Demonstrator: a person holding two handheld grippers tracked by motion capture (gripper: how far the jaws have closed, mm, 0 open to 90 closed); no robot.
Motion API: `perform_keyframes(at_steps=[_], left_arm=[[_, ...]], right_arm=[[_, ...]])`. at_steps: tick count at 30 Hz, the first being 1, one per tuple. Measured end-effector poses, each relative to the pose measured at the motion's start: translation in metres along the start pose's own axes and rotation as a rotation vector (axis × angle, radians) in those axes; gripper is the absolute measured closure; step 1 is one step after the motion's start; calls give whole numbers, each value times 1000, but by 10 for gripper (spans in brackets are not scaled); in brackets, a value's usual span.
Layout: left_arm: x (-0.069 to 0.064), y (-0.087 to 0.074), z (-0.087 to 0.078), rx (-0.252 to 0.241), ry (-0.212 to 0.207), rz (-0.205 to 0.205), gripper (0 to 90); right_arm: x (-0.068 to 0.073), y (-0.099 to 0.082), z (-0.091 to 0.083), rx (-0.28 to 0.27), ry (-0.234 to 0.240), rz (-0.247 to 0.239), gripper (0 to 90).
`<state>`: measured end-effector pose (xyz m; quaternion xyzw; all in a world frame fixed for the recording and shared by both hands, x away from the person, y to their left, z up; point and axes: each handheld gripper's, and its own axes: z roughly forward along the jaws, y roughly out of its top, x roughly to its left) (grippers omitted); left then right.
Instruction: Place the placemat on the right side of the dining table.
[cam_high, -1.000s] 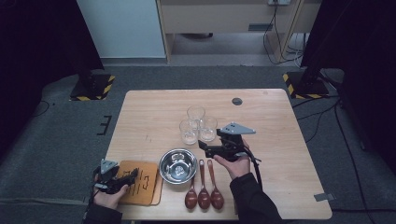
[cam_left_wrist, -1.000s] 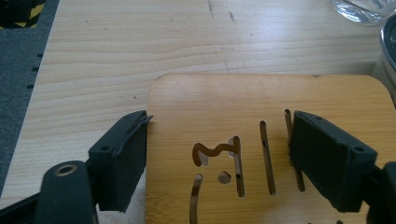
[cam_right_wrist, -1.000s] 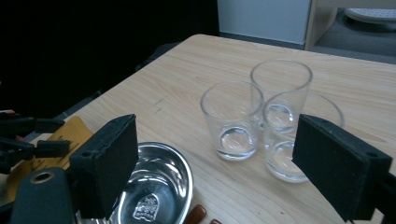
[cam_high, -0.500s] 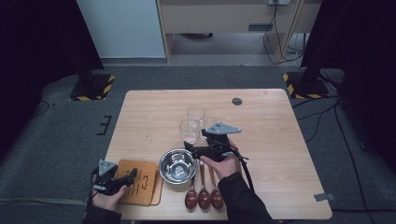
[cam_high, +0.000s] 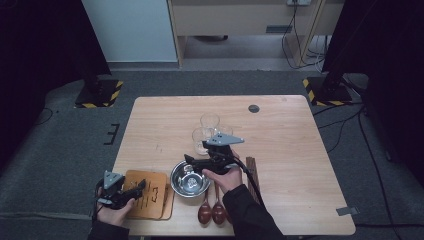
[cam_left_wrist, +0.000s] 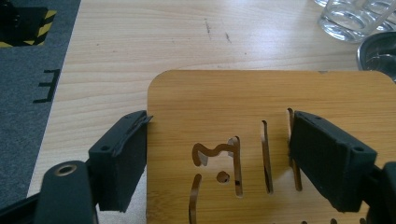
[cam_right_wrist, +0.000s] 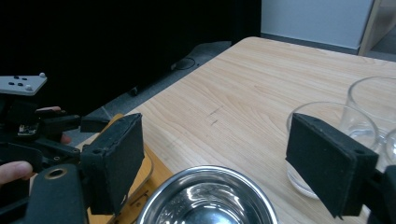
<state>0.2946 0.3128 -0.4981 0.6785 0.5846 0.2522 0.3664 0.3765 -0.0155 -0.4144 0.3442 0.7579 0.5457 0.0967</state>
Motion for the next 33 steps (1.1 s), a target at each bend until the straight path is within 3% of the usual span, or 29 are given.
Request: perform_keyframes(at_steps=[11, 25, 33], left_arm=[[0, 2, -6, -29, 2, 7, 202], [-2, 3, -10, -38, 0, 1, 202], [-3, 4, -13, -47, -1, 4, 202]], right_arm=[[13, 0, 15, 19, 42, -19, 223], [32, -16, 43, 82, 93, -14, 260], [38, -21, 49, 96, 105, -13, 263]])
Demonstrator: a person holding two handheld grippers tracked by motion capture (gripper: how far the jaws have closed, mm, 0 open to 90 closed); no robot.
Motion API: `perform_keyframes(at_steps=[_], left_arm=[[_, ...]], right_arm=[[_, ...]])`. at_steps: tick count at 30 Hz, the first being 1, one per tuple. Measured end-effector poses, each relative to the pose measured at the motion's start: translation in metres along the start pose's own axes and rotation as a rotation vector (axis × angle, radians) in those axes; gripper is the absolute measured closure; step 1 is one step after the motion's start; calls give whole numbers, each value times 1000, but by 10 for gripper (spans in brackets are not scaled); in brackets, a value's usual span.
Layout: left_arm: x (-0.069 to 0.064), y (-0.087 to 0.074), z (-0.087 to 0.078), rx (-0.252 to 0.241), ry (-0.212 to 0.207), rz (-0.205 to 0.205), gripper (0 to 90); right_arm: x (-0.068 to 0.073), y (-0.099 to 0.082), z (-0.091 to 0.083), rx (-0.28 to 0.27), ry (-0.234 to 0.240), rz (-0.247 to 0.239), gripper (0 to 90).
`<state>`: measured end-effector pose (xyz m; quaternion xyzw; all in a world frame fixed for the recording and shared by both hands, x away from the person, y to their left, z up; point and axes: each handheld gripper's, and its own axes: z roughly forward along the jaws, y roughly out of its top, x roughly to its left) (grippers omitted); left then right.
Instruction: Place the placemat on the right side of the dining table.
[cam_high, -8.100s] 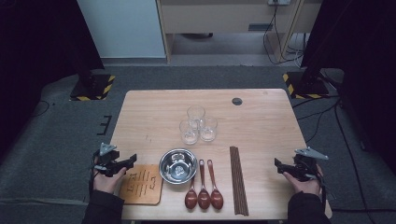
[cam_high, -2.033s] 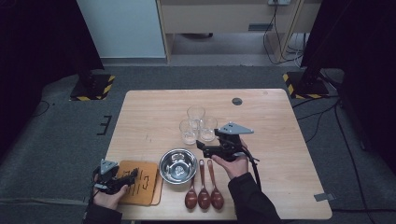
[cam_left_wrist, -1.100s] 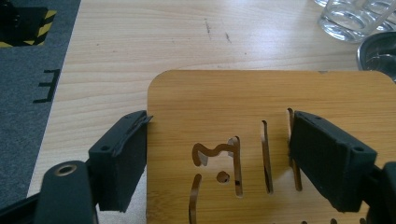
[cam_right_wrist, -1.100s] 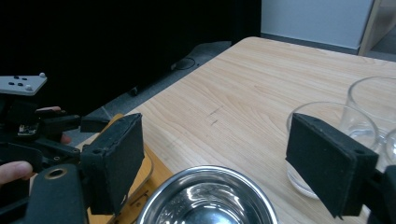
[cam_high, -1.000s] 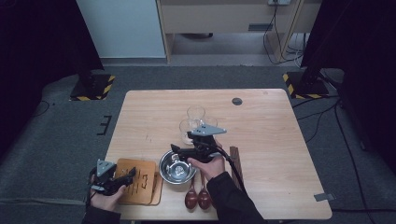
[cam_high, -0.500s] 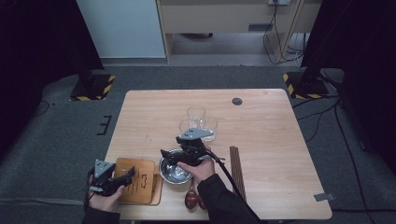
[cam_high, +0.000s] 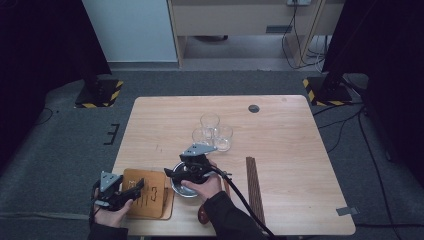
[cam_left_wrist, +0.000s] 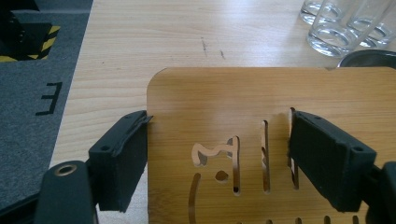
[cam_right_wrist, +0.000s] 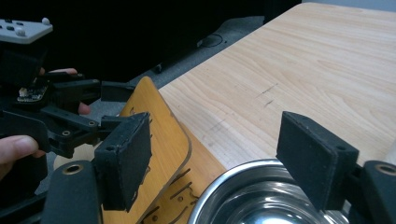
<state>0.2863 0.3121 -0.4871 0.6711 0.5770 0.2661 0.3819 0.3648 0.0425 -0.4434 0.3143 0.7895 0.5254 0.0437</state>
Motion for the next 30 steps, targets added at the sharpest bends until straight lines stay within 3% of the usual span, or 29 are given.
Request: perform_keyframes(at_steps=[14, 20, 30], left_arm=[[-2, 1, -4, -17, -4, -1, 202], [-1, 1, -5, -24, -1, -7, 202], [-1, 2, -8, -38, 1, -10, 203]], right_arm=[[9, -10, 15, 40, 27, 18, 264], [15, -15, 22, 65, 41, 4, 291], [20, -22, 32, 90, 73, 26, 361]])
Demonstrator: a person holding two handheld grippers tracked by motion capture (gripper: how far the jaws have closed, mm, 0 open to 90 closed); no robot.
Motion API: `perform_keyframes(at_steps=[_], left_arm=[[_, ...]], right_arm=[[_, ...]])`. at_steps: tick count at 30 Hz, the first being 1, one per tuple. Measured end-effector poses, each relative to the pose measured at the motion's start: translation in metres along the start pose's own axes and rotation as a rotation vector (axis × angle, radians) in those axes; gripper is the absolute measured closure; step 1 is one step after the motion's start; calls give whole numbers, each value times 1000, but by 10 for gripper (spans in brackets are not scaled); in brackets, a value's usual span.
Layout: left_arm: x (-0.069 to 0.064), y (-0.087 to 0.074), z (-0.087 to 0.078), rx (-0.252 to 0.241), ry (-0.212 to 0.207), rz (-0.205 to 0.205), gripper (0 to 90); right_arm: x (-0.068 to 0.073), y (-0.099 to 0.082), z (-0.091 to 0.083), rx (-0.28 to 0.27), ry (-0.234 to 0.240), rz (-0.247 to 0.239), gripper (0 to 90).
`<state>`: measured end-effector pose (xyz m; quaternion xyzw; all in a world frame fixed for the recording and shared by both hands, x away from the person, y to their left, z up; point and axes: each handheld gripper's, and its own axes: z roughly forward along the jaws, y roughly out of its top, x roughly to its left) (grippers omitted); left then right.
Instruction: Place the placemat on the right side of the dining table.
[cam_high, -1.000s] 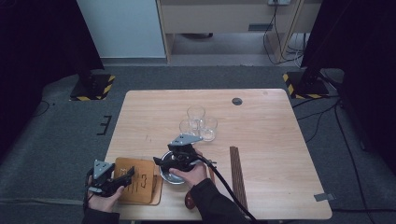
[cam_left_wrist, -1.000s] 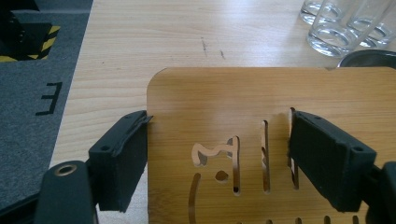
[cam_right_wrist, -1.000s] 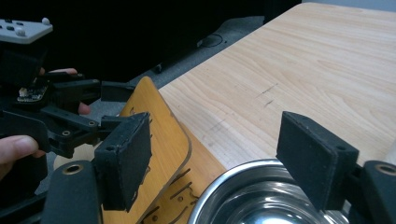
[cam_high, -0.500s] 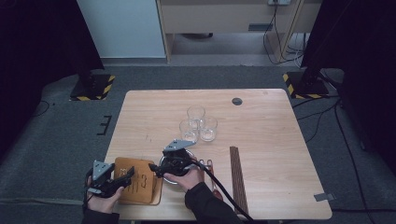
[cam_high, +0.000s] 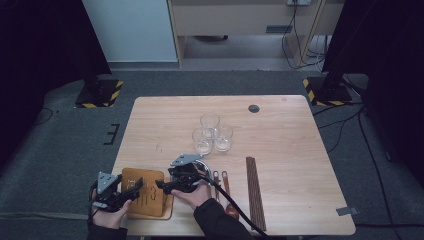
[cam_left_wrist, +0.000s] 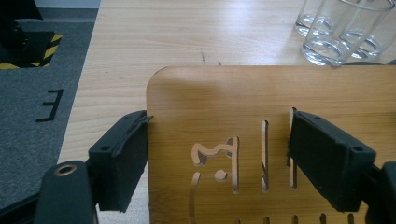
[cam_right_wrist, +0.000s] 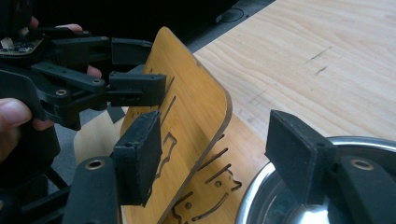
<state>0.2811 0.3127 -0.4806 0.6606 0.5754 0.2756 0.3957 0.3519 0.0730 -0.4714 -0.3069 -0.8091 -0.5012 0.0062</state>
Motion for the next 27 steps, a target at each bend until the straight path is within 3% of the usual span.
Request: perform_keyframes(at_steps=[27], left_arm=[[0, 2, -4, -36, -5, -13, 203]], right_arm=[[11, -11, 19, 54, 85, 11, 558]])
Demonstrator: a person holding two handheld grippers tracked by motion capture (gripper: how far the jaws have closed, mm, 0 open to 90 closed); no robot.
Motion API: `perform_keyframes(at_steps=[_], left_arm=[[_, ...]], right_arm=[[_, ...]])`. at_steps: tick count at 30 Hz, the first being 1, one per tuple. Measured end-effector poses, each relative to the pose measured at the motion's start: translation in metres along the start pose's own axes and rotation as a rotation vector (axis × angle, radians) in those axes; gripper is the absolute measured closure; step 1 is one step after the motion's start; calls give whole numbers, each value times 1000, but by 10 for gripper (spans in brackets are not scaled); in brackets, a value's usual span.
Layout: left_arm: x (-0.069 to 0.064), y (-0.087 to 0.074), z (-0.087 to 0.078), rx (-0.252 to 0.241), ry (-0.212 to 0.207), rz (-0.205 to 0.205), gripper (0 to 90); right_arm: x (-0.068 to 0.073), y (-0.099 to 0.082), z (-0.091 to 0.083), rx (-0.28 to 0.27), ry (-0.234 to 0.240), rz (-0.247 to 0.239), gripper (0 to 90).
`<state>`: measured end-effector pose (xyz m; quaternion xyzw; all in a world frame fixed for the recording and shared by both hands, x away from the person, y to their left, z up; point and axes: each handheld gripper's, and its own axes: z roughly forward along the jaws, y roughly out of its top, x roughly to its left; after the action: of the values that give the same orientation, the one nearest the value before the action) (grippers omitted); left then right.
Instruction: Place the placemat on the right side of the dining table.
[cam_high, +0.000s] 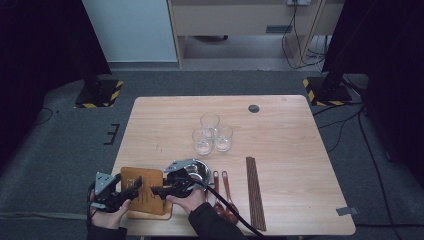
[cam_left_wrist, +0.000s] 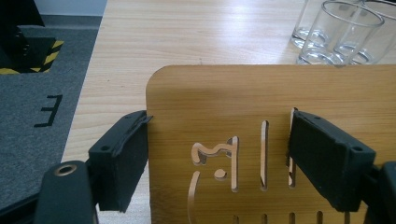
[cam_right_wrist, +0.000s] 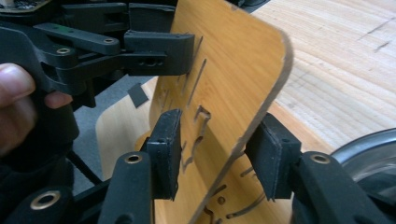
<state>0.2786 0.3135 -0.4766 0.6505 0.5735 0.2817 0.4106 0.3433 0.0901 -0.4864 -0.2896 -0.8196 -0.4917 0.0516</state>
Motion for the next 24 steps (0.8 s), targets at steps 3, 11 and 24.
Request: perform_keyframes(at_steps=[3, 11, 24], left_arm=[[0, 0, 0, -3, 0, -3, 203], [0, 1, -1, -13, -4, -10, 203], [0, 1, -3, -29, -14, -20, 204]], right_arm=[[0, -1, 1, 1, 17, 15, 578], [1, -5, 5, 17, 38, 41, 664], [-3, -8, 6, -8, 64, 93, 756]])
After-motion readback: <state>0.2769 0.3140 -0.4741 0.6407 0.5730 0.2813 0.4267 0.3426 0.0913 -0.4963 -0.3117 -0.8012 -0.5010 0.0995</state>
